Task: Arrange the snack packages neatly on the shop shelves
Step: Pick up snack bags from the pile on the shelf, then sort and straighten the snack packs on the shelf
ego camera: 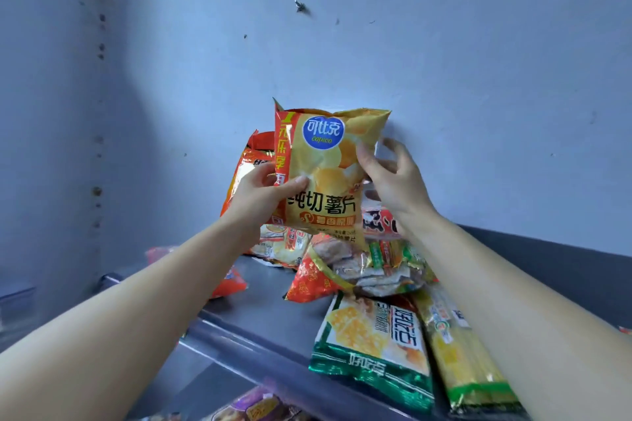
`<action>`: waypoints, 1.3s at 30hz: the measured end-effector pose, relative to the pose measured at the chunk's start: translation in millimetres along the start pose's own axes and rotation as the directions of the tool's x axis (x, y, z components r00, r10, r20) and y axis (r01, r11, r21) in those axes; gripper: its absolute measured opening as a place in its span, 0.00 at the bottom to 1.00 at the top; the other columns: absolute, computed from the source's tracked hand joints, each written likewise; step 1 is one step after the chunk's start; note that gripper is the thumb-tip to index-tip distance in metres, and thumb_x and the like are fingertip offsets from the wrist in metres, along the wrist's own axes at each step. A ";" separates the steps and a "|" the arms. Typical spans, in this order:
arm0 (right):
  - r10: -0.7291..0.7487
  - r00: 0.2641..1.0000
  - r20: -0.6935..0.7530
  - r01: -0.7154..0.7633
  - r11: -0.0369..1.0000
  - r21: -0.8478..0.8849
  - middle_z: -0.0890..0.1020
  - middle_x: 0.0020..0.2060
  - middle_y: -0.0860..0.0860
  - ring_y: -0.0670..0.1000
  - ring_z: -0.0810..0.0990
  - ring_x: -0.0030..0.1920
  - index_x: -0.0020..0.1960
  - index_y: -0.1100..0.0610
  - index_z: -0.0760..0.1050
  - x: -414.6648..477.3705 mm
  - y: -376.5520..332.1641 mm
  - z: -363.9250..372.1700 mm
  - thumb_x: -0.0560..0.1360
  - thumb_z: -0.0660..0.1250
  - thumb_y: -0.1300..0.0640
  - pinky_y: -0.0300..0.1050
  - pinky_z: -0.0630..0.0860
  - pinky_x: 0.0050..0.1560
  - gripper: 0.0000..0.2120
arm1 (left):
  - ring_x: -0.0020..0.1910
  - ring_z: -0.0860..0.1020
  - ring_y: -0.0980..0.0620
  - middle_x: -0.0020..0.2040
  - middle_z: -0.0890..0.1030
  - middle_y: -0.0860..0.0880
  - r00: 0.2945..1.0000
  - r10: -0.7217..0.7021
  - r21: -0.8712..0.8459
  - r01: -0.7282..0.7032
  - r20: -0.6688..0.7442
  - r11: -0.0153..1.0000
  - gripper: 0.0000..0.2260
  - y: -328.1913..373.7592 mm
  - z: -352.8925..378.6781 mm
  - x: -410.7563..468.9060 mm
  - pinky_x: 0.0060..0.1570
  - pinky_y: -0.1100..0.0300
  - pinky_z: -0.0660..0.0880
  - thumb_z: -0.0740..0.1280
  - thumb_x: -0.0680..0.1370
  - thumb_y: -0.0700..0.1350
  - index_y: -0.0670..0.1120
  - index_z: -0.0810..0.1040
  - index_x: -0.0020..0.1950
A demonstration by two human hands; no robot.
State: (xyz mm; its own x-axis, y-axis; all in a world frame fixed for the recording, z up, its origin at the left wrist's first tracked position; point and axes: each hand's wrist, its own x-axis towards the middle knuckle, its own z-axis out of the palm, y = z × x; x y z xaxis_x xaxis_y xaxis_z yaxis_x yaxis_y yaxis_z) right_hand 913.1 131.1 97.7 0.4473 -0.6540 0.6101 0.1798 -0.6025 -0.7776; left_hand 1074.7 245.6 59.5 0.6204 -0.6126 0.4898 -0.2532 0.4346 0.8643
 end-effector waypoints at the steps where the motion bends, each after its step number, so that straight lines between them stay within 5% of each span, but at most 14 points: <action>1: -0.013 1.000 -0.006 0.013 0.998 0.056 0.82 0.49 0.47 0.50 0.82 0.52 0.68 0.47 0.68 -4.4 -4.7 -4.8 0.71 0.68 0.37 0.54 0.79 0.56 0.30 | 0.49 0.84 0.44 0.56 0.82 0.43 1.000 0.004 0.007 -0.003 -0.007 1.000 0.33 3.0 4.4 -12.7 0.49 0.43 0.80 0.80 0.60 0.54 0.45 0.76 0.62; 4: -0.100 0.995 -0.010 0.100 0.988 0.120 0.83 0.44 0.47 0.48 0.84 0.45 0.57 0.48 0.74 -21.7 -17.2 -16.2 0.73 0.69 0.43 0.47 0.81 0.47 0.15 | 0.47 0.84 0.46 0.55 0.82 0.42 0.999 0.022 0.018 -0.021 -0.034 1.000 0.33 11.4 12.8 -46.3 0.44 0.51 0.81 0.80 0.61 0.51 0.43 0.76 0.62; 7: -0.107 0.994 -0.008 0.107 0.977 0.184 0.84 0.43 0.51 0.54 0.84 0.45 0.47 0.49 0.77 -37.9 -22.8 -24.8 0.74 0.70 0.48 0.52 0.82 0.45 0.06 | 0.44 0.84 0.50 0.54 0.83 0.43 0.999 0.006 0.015 -0.005 -0.053 1.000 0.32 26.3 13.8 -77.7 0.35 0.60 0.79 0.79 0.61 0.50 0.43 0.76 0.63; 10: -0.078 0.997 0.016 0.073 0.976 0.205 0.84 0.42 0.52 0.55 0.84 0.46 0.43 0.50 0.79 -54.6 -30.0 -29.4 0.75 0.71 0.52 0.52 0.81 0.48 0.03 | 0.50 0.80 0.50 0.54 0.82 0.50 0.998 -0.048 0.010 0.048 -0.046 0.999 0.30 43.9 10.6 -101.9 0.46 0.55 0.76 0.73 0.65 0.60 0.46 0.76 0.61; 13: -0.065 0.994 0.088 0.045 0.976 0.213 0.84 0.41 0.51 0.54 0.83 0.45 0.45 0.52 0.81 -74.0 -38.2 -29.8 0.75 0.71 0.54 0.47 0.81 0.47 0.02 | 0.45 0.77 0.51 0.47 0.79 0.49 0.997 -0.047 -0.015 0.046 -0.064 0.999 0.25 61.5 3.5 -119.2 0.48 0.55 0.70 0.67 0.69 0.67 0.48 0.76 0.54; 17: -0.021 0.984 0.177 -0.017 0.978 0.210 0.85 0.40 0.52 0.55 0.84 0.46 0.39 0.51 0.80 -104.5 -46.7 -24.8 0.74 0.71 0.52 0.53 0.81 0.49 0.06 | 0.26 0.76 0.58 0.29 0.78 0.54 0.990 -0.057 -0.095 0.045 -0.129 0.994 0.12 73.0 -11.7 -142.6 0.27 0.67 0.71 0.64 0.78 0.55 0.47 0.76 0.47; 19: 0.004 0.975 0.221 -0.054 0.974 0.219 0.85 0.41 0.50 0.52 0.84 0.44 0.40 0.52 0.80 -122.7 -50.0 -20.1 0.74 0.71 0.53 0.47 0.81 0.46 0.05 | 0.23 0.75 0.58 0.27 0.77 0.55 0.988 -0.090 -0.134 0.073 -0.124 0.988 0.10 73.7 -22.1 -159.4 0.23 0.68 0.70 0.64 0.78 0.53 0.46 0.75 0.50; 22: 0.052 0.952 0.302 -0.124 0.966 0.226 0.85 0.45 0.50 0.49 0.83 0.45 0.45 0.53 0.80 -150.4 -53.5 -9.9 0.74 0.71 0.53 0.40 0.80 0.42 0.03 | 0.27 0.78 0.57 0.33 0.80 0.53 0.979 -0.168 -0.158 0.149 -0.119 0.976 0.13 71.1 -43.2 -189.5 0.26 0.66 0.73 0.65 0.78 0.53 0.46 0.74 0.56; 27: 0.154 0.889 0.431 -0.254 0.950 0.184 0.84 0.47 0.54 0.55 0.83 0.47 0.49 0.54 0.80 -195.7 -52.0 13.9 0.73 0.72 0.54 0.54 0.81 0.47 0.06 | 0.32 0.80 0.55 0.41 0.81 0.50 0.955 -0.276 -0.176 0.254 -0.110 0.951 0.14 52.4 -81.8 -238.3 0.29 0.64 0.75 0.64 0.78 0.52 0.47 0.73 0.60; 32: 0.273 0.797 0.538 -0.387 0.915 0.110 0.83 0.43 0.54 0.51 0.82 0.39 0.46 0.55 0.77 -235.5 -36.4 29.4 0.75 0.70 0.58 0.42 0.79 0.29 0.03 | 0.31 0.79 0.55 0.40 0.80 0.50 0.922 -0.374 -0.097 0.365 -0.099 0.926 0.09 31.6 -112.4 -276.9 0.30 0.64 0.75 0.63 0.79 0.49 0.47 0.76 0.56; 36: 0.397 0.725 0.563 -0.479 0.878 -0.002 0.84 0.47 0.54 0.53 0.84 0.44 0.51 0.56 0.77 -256.5 -10.2 44.0 0.74 0.71 0.59 0.47 0.80 0.34 0.06 | 0.42 0.79 0.50 0.44 0.82 0.48 0.886 -0.454 0.031 0.458 -0.098 0.888 0.11 4.5 -131.6 -302.2 0.43 0.56 0.75 0.66 0.77 0.51 0.48 0.78 0.56; 39: 0.469 0.672 0.573 -0.540 0.840 -0.055 0.83 0.52 0.55 0.55 0.83 0.49 0.56 0.58 0.76 -269.1 16.4 56.9 0.74 0.71 0.60 0.53 0.82 0.42 0.11 | 0.46 0.82 0.47 0.49 0.85 0.46 0.850 -0.525 0.116 0.525 -0.037 0.843 0.24 -14.9 -138.8 -315.4 0.49 0.52 0.76 0.77 0.66 0.55 0.46 0.77 0.57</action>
State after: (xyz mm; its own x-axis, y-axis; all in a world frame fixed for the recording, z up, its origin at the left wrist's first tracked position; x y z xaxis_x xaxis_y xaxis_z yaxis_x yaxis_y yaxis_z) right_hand 845.5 323.2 -87.9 0.8868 -0.4602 -0.0418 -0.1386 -0.1785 -0.9741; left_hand 985.9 523.9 -123.8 0.6876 -0.7249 -0.0413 0.0261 -0.0322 0.9991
